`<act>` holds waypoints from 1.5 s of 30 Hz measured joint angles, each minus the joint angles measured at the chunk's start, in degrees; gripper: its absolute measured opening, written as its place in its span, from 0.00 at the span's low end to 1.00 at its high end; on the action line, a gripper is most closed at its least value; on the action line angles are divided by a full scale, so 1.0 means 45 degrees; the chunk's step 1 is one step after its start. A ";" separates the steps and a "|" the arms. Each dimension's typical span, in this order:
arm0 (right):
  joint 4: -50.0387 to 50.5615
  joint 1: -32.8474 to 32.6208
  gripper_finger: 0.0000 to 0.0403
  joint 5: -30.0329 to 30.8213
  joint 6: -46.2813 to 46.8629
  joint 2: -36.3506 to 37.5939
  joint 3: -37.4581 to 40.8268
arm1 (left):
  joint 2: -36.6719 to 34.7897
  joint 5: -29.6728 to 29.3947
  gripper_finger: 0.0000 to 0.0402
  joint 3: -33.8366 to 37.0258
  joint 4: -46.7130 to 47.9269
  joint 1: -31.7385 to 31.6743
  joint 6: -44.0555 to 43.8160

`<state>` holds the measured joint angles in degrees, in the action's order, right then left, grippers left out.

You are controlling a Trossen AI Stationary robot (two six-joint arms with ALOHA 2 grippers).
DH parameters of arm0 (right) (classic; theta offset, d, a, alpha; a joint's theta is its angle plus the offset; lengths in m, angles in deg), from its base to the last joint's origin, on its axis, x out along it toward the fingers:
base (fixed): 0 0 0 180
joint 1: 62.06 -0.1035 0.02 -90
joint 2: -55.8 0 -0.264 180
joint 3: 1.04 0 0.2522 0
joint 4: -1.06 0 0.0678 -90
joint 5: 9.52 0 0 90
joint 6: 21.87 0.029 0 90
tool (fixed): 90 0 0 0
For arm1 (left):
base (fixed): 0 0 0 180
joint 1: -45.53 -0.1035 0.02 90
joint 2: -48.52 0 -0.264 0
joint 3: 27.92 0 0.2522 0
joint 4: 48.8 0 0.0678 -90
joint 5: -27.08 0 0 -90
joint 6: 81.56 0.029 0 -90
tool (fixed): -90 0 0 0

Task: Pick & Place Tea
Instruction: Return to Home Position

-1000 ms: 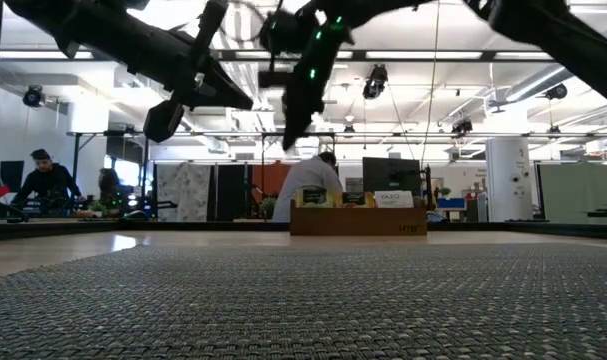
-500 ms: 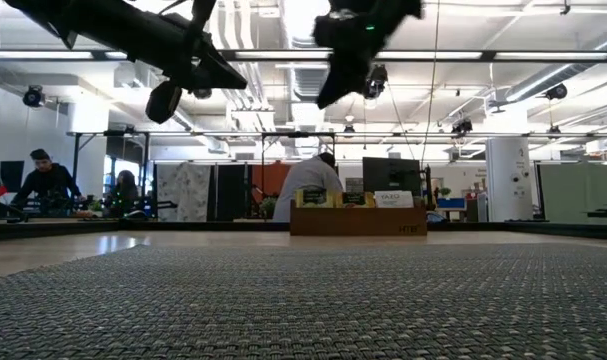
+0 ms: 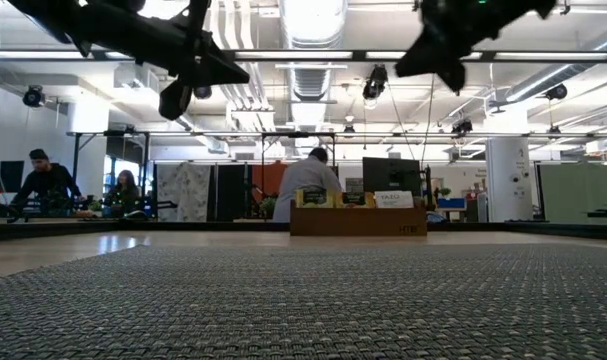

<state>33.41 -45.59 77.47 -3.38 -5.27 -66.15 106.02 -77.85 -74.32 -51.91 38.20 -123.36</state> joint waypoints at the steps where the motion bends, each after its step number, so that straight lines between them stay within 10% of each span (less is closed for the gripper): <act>1: -0.0007 0.0004 0.11 0.0040 0.0264 0.0536 0.0388 | 0.0003 0.0233 0.03 0.0000 0.0000 -0.0138 0.0008; 16: 0.1149 0.0005 0.11 0.2419 0.2864 0.5924 0.4822 | 0.0019 0.0213 0.03 0.0015 0.2469 -0.0527 0.0554; 45: 0.1365 -0.0900 0.11 0.2342 0.3898 0.7705 0.6778 | -0.1380 0.0077 0.03 0.0125 0.2933 -0.0513 -0.0860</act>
<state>39.55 -49.64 88.01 14.16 29.41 -35.65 99.81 -77.51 -73.76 -38.71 35.90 -127.23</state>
